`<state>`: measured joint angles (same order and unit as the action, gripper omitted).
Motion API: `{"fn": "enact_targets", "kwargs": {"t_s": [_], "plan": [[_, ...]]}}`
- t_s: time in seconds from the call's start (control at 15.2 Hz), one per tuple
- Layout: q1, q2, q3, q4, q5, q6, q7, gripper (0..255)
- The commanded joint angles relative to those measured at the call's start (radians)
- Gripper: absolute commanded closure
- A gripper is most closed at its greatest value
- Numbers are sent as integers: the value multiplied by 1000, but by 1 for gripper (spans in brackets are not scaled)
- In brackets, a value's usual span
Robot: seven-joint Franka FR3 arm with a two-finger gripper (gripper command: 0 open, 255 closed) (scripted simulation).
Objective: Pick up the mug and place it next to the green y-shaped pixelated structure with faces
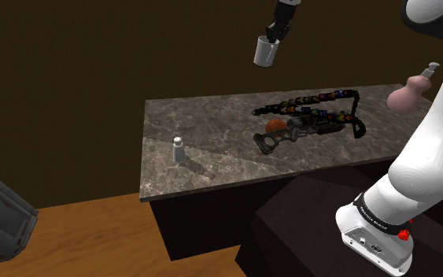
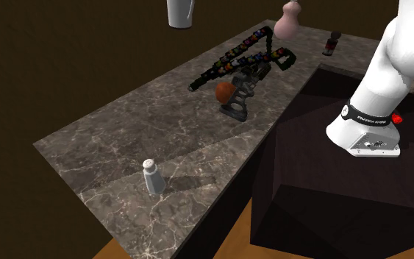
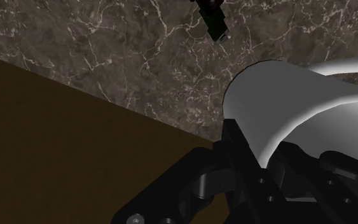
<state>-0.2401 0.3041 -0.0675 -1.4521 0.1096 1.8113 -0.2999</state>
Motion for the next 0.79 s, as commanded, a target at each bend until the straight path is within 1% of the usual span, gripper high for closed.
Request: {"fn": "enact_targets", "kwargs": {"t_s": [0.0, 0.73], "plan": [[-1, 5, 0, -19, 1, 25, -5, 255], [1, 19, 1, -147, 7, 166, -18, 255]]}}
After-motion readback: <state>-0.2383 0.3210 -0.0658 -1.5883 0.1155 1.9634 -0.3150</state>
